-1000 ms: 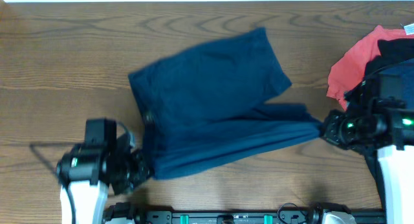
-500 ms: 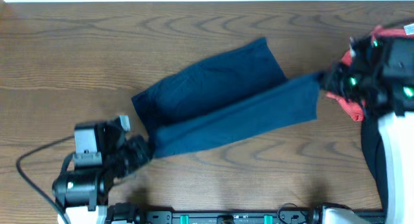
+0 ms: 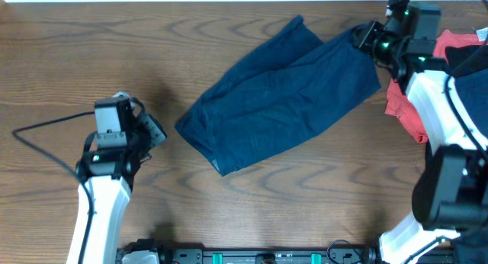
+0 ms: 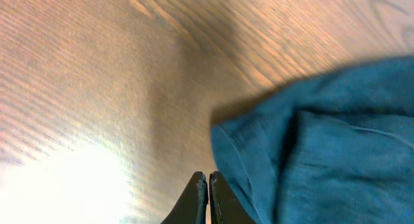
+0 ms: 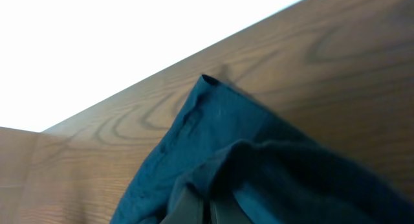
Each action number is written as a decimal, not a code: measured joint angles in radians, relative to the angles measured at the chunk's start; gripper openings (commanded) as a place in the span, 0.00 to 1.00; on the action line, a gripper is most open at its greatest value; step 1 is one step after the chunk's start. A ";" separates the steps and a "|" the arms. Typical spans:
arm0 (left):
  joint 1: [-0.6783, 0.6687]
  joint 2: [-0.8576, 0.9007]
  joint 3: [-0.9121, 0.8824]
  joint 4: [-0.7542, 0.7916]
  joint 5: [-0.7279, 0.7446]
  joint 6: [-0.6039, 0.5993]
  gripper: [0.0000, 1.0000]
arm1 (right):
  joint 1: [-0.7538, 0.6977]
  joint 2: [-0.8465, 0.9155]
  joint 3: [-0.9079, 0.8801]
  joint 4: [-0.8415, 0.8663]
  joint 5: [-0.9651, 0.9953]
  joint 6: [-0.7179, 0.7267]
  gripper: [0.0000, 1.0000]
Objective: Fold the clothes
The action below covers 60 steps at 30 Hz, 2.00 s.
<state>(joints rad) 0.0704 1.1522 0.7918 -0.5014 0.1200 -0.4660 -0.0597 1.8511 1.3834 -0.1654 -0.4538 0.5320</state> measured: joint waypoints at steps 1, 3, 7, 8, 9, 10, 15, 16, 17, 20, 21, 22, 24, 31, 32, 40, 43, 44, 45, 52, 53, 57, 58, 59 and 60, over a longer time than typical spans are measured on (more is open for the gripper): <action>0.000 0.024 0.000 0.013 0.001 0.000 0.07 | 0.003 0.018 0.000 0.008 -0.009 0.010 0.01; 0.000 0.061 0.000 0.035 0.021 0.003 0.11 | 0.014 0.055 0.001 0.017 -0.026 0.026 0.01; -0.002 0.137 0.000 0.109 0.117 0.014 0.24 | 0.040 0.092 0.001 0.030 -0.044 0.032 0.01; -0.005 0.159 0.000 0.146 0.151 0.017 0.27 | 0.043 0.092 0.001 0.035 -0.047 0.032 0.01; -0.007 0.180 0.000 0.187 0.180 0.017 0.29 | 0.046 0.092 0.001 0.039 -0.051 0.032 0.01; -0.013 0.206 0.000 0.238 0.218 0.019 0.32 | 0.047 0.092 0.003 0.045 -0.055 0.032 0.01; -0.058 0.362 0.002 0.491 0.391 0.020 0.41 | 0.046 0.092 0.005 0.042 -0.065 0.034 0.01; -0.068 0.396 0.002 0.529 0.413 0.020 0.41 | 0.046 0.092 0.005 0.043 -0.070 0.035 0.01; -0.077 0.429 0.002 0.562 0.431 0.019 0.41 | 0.046 0.092 0.005 0.043 -0.072 0.035 0.01; -0.090 0.522 0.002 0.637 0.476 0.018 0.41 | 0.046 0.092 0.005 0.043 -0.083 0.035 0.01; -0.091 0.547 0.002 0.662 0.489 0.018 0.41 | 0.046 0.092 0.005 0.043 -0.086 0.035 0.01; -0.090 0.570 0.002 0.687 0.503 0.016 0.41 | 0.046 0.092 0.005 0.043 -0.090 0.035 0.01; -0.090 0.610 0.001 0.730 0.533 0.005 0.39 | 0.046 0.092 0.005 0.043 -0.093 0.035 0.01; -0.090 0.639 0.002 0.777 0.631 -0.032 0.06 | 0.046 0.092 0.005 0.043 -0.097 0.035 0.01; -0.090 0.639 0.002 0.777 0.641 -0.031 0.06 | 0.046 0.092 0.005 0.043 -0.097 0.035 0.01; -0.091 0.515 0.002 0.632 0.664 -0.029 0.06 | 0.039 0.091 0.005 0.044 -0.104 0.067 0.01; -0.092 0.390 0.003 0.486 0.638 -0.004 0.06 | 0.024 0.091 0.005 0.045 -0.108 0.095 0.01; -0.092 0.336 0.005 0.422 0.616 0.006 0.06 | 0.019 0.091 0.005 0.045 -0.108 0.106 0.01; -0.091 0.290 0.005 0.369 0.593 0.018 0.06 | 0.013 0.091 0.005 0.045 -0.107 0.116 0.01; -0.092 0.060 0.005 0.094 0.376 0.078 0.06 | 0.003 0.091 0.005 0.045 -0.067 0.181 0.01; -0.092 0.048 0.005 0.071 0.351 0.082 0.06 | 0.004 0.091 0.005 0.043 -0.057 0.190 0.01; -0.094 0.049 0.005 0.034 0.291 0.105 0.06 | 0.021 0.091 0.005 0.044 -0.018 0.208 0.01; -0.094 0.052 0.005 0.034 0.282 0.105 0.06 | 0.033 0.091 0.005 0.054 -0.002 0.211 0.01; -0.094 0.055 0.005 0.033 0.270 0.107 0.06 | 0.043 0.091 0.005 0.068 0.010 0.215 0.01; -0.094 0.058 0.005 0.031 0.257 0.108 0.06 | 0.055 0.091 0.005 0.087 0.023 0.218 0.01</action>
<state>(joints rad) -0.0235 1.2098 0.7971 -0.4702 0.3771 -0.3580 -0.0044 1.9419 1.3884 -0.0784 -0.4309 0.7502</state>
